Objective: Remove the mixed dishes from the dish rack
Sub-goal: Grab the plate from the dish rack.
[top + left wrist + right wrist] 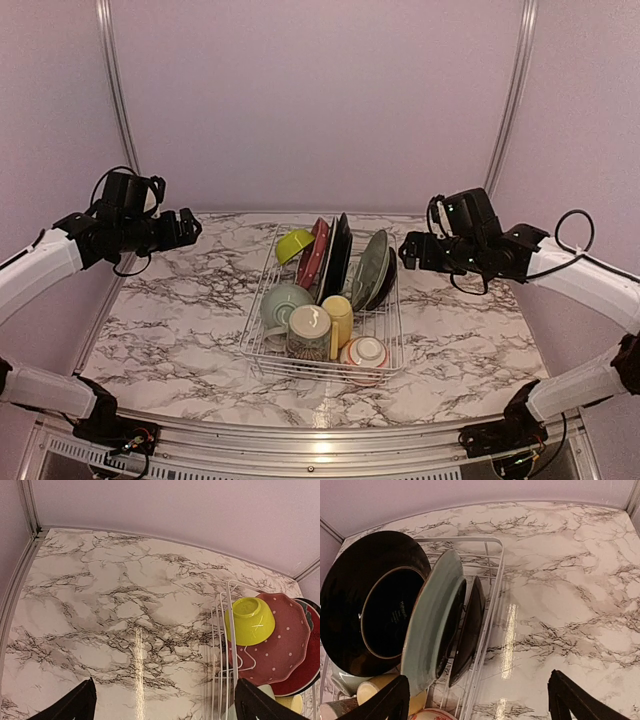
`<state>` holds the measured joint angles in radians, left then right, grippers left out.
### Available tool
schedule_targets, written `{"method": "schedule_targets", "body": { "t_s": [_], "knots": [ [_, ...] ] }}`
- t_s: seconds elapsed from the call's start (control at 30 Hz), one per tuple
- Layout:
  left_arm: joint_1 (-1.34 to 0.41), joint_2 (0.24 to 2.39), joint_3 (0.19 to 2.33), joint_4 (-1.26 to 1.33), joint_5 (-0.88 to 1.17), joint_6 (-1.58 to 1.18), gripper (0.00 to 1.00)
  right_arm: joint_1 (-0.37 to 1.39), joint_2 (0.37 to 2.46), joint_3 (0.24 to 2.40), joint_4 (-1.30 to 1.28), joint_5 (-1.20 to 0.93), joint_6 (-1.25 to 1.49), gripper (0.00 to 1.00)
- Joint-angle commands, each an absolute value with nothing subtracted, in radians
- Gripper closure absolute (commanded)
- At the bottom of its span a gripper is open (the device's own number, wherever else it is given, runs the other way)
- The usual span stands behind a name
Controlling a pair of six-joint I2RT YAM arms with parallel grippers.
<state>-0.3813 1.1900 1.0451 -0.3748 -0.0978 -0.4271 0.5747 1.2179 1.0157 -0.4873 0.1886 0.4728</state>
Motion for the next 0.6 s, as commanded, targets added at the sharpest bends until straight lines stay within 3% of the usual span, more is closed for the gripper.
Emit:
{"method": "schedule_targets", "body": {
  "t_s": [0.0, 0.4, 0.5, 0.57],
  "knots": [
    [-0.413, 1.22, 1.039, -0.35, -0.121, -0.437, 0.01, 0.694, 1.314, 1.124, -0.494, 0.279, 0.627, 0.08],
    [-0.443, 1.232, 1.02, -0.328, -0.113, -0.439, 0.01, 0.825, 1.544, 1.305, -0.541, 0.468, 0.738, 0.31],
    [-0.445, 1.232, 1.015, -0.328, -0.114, -0.438, 0.01, 0.826, 1.601, 1.343, -0.607, 0.526, 0.794, 0.5],
    [-0.445, 1.228, 1.01, -0.327, -0.116, -0.437, 0.01, 0.826, 1.631, 1.359, -0.628, 0.543, 0.816, 0.51]
  ]
}}
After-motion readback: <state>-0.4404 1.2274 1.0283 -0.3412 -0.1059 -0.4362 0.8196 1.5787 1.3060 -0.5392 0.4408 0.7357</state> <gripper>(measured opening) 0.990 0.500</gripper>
